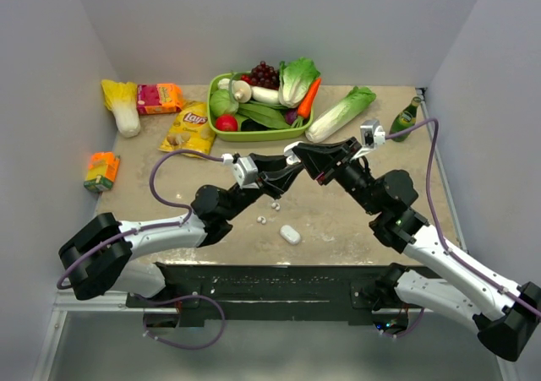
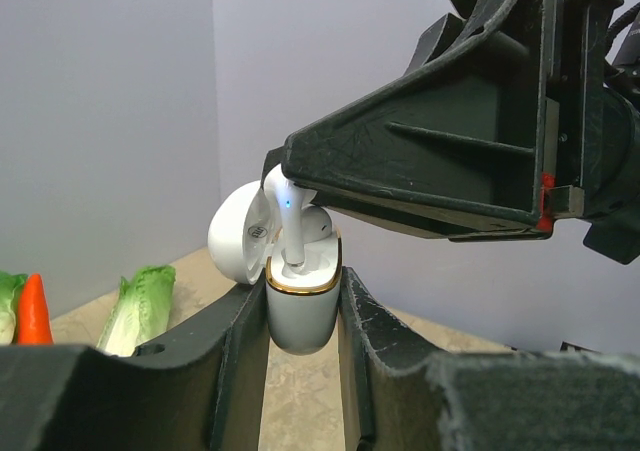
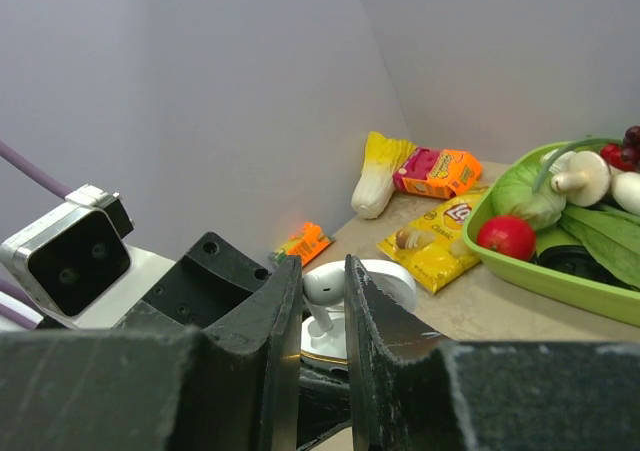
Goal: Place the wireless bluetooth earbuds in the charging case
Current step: Insert the left earbud into the left side groove of the charging case, then close the charging case with the earbuds at the corner of the board.
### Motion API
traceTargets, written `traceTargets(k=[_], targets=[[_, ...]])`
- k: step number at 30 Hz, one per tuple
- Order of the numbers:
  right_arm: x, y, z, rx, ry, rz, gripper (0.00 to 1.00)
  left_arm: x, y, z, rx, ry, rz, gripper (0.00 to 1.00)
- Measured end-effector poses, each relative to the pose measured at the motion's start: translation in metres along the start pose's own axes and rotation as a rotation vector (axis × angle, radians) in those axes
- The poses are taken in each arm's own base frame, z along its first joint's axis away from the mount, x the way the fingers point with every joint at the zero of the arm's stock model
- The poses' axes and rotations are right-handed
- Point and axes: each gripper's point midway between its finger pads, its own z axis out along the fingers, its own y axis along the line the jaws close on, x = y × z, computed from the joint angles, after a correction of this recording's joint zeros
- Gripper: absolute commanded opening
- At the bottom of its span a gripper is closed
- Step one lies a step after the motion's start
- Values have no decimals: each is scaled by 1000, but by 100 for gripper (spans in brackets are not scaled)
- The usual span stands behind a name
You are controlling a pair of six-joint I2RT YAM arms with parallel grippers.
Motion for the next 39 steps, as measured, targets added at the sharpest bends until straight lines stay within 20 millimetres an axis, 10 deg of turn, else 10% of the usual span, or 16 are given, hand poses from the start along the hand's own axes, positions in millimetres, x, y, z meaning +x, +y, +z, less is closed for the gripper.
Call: traceTargets(k=[20, 39], targets=[[6, 3, 3, -5, 28, -27, 1, 1, 1, 3, -6, 5, -9, 0], [12, 0, -3, 24, 67, -43, 48, 7, 5, 2, -19, 27, -7, 0]])
